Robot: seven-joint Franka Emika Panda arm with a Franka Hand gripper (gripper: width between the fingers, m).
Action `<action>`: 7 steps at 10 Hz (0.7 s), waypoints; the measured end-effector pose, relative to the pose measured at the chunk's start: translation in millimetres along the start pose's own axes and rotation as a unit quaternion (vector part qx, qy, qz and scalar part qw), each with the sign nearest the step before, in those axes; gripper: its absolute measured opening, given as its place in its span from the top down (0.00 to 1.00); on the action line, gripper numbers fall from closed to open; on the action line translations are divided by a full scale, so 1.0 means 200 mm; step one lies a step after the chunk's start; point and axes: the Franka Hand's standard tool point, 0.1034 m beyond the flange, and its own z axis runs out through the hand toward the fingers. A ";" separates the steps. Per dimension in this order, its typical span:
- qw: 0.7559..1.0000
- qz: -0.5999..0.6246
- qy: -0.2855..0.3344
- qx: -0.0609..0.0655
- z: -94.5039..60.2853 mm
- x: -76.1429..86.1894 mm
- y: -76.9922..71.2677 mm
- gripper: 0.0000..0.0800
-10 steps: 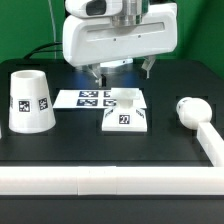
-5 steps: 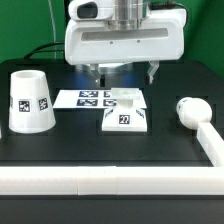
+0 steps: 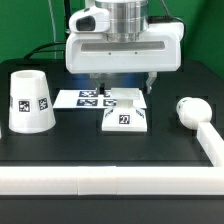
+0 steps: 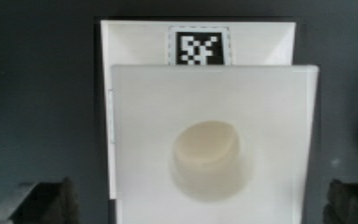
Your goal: Assemble lamp
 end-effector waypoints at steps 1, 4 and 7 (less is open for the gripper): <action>1.000 -0.002 0.001 0.000 0.03 -0.01 -0.01 0.13; 1.000 -0.006 0.000 0.001 0.08 -0.02 -0.01 0.28; 1.000 -0.008 0.000 0.001 0.08 -0.03 -0.01 0.33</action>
Offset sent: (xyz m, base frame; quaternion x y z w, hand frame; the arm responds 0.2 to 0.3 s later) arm -0.0070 -0.0028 -0.0052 -0.0027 -0.0009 -0.0054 1.0000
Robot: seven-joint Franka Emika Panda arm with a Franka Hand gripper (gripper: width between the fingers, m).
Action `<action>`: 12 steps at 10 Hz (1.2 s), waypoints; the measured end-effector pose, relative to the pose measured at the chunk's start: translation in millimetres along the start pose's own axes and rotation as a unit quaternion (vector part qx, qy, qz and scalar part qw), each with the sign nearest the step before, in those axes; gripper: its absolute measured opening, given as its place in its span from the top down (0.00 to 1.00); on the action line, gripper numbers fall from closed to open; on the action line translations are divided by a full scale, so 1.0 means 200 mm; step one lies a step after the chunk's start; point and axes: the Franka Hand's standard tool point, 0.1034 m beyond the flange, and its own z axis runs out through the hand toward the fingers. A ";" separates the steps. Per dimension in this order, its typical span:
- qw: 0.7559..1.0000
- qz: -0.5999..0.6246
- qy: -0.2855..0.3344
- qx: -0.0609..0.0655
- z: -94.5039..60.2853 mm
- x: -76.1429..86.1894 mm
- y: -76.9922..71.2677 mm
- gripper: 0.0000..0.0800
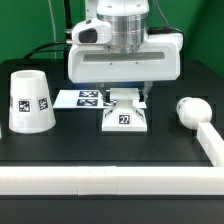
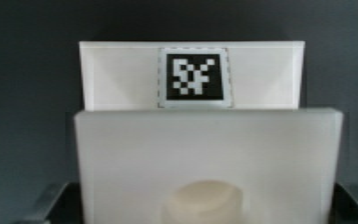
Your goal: Assemble lamp
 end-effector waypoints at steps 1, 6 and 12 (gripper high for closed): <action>1.000 0.000 0.000 0.000 0.00 0.00 0.00 0.33; 1.000 0.000 0.000 0.000 0.00 0.00 0.00 0.33; 0.999 -0.020 0.030 0.012 -0.02 0.34 -0.19 0.33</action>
Offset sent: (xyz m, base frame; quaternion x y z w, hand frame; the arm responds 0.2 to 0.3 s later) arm 0.0000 0.0000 0.0000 0.0000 0.0000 0.0000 1.0000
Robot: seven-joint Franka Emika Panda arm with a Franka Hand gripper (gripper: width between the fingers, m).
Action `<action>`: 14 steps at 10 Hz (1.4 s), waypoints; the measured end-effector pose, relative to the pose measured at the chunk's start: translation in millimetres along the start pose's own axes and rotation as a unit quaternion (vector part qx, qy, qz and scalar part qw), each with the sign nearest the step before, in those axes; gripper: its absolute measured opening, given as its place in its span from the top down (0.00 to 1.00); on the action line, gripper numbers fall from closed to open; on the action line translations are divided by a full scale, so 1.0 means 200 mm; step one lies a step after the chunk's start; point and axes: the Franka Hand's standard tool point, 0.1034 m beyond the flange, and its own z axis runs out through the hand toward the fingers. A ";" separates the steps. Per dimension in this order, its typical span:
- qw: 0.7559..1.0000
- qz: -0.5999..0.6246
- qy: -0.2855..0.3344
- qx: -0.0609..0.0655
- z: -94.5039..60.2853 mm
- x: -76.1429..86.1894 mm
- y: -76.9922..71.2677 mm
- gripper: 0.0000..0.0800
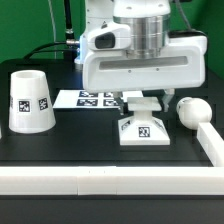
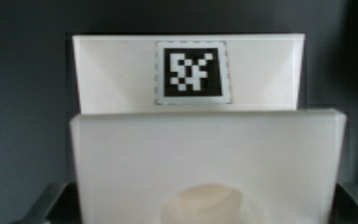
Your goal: Assemble lamp
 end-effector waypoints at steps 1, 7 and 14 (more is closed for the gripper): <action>1.000 -0.005 0.002 0.001 0.00 0.06 -0.03 0.33; 1.000 -0.022 0.019 0.010 0.00 0.36 -0.19 0.33; 1.000 -0.018 0.018 0.013 0.00 0.52 -0.22 0.16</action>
Offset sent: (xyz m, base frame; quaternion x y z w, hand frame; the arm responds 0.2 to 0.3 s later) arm 0.0433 0.0193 -0.0126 -0.0141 -0.0129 -0.0022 0.9998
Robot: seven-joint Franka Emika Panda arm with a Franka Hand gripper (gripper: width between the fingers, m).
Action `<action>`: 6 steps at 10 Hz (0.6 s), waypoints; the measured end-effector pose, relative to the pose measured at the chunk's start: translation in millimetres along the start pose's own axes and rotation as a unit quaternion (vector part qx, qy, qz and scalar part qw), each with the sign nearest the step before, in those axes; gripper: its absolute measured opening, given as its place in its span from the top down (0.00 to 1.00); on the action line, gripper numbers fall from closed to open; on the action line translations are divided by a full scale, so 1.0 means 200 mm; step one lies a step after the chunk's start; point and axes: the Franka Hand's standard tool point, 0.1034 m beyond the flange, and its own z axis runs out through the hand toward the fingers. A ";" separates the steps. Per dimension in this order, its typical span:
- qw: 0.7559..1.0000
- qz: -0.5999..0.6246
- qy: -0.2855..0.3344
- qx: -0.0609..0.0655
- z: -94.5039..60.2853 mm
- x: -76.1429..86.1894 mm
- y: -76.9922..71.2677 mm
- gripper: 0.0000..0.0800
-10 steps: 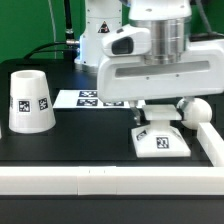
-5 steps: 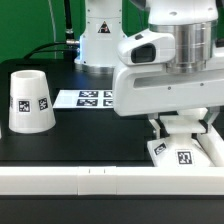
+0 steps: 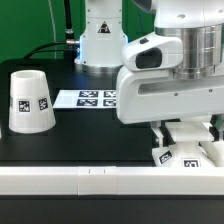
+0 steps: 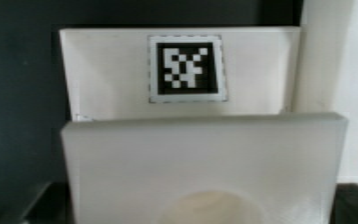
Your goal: Assemble lamp
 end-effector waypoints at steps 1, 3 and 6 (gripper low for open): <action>1.000 0.000 0.000 0.000 0.00 0.00 0.00 0.16; 1.000 0.000 0.000 0.000 0.00 0.00 0.00 0.13; 1.000 0.007 0.010 0.000 -0.03 -0.03 0.00 0.13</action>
Offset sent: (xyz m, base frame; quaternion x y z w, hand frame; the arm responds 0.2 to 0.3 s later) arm 0.0000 0.0000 0.0000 0.0000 0.0000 0.0000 1.0000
